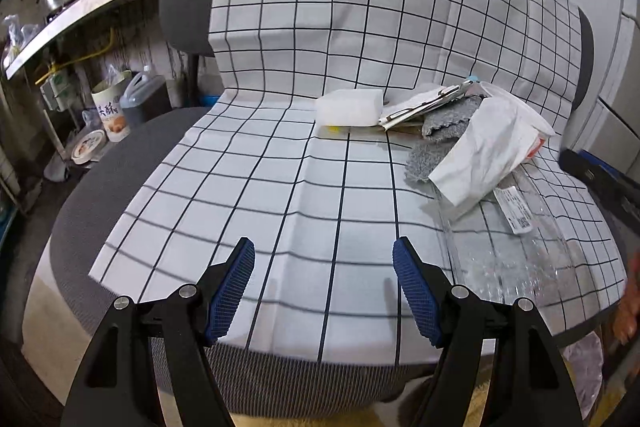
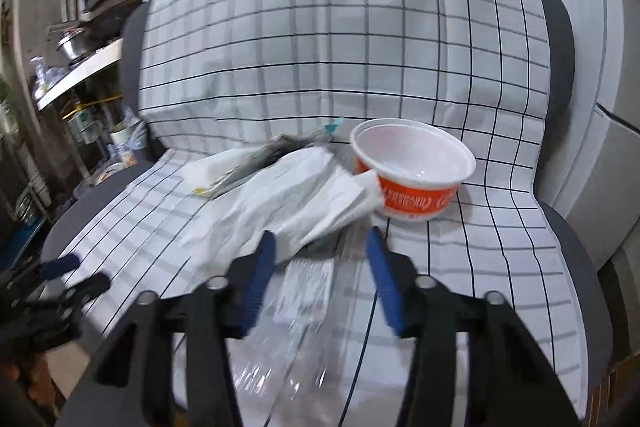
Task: Collect trash
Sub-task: 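Grasp the white plastic bag with the right gripper, then grasp the grey cloth with the left gripper while the right gripper holds the bag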
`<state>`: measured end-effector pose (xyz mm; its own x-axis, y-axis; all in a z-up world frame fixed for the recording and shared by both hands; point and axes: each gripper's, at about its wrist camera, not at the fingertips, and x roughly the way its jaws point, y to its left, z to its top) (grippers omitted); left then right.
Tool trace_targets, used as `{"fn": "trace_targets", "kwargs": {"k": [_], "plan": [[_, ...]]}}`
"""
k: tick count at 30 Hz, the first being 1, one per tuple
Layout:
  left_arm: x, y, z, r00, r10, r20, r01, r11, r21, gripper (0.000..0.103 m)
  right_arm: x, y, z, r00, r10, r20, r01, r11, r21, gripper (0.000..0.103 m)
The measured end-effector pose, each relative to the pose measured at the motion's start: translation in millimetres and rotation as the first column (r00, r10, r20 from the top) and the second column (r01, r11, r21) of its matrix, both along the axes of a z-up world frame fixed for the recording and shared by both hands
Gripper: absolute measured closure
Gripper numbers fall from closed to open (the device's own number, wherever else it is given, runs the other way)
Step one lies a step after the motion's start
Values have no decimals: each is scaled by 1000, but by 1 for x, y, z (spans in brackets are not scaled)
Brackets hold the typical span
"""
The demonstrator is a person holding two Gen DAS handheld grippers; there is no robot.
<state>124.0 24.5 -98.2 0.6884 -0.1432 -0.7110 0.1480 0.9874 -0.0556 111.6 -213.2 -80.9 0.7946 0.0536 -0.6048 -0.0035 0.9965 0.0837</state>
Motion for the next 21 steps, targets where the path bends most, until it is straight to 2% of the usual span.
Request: {"fn": "trace_targets", "kwargs": {"k": [3,4,6,8,10,11,12,17,21], "plan": [[7,-6,-4,1000,-20,-3,20,1000,-11,31,29,-17,-12,998,-53,-44,56,996,64,57],[7,-7,-5,1000,-25,-4,24,1000,-15,31,40,-26,-18,995,-73,-70,80,990,115,56],[7,-10,-8,999,-39,-11,38,999,-24,31,47,-36,-25,992,-93,-87,108,977,182,51],[4,-13,-8,999,-49,-13,49,998,-27,31,55,-41,-32,991,-87,-98,109,965,240,51],[1,-16,-7,998,-59,-11,59,998,-25,31,56,-41,-32,993,-61,-98,85,961,262,73],[-2,-17,-7,998,-63,-9,63,998,-24,31,54,-40,-31,994,-54,-94,77,961,264,94],[-4,-17,-6,998,-65,-7,65,998,-23,31,50,-40,-28,996,-48,-79,68,960,271,98],[-12,-18,1,998,-62,2,62,998,-9,31,0,-35,14,997,-11,76,-7,972,236,100],[-14,-23,12,997,-73,20,73,997,-1,31,-54,-36,59,974,-77,211,62,995,78,100]]}}
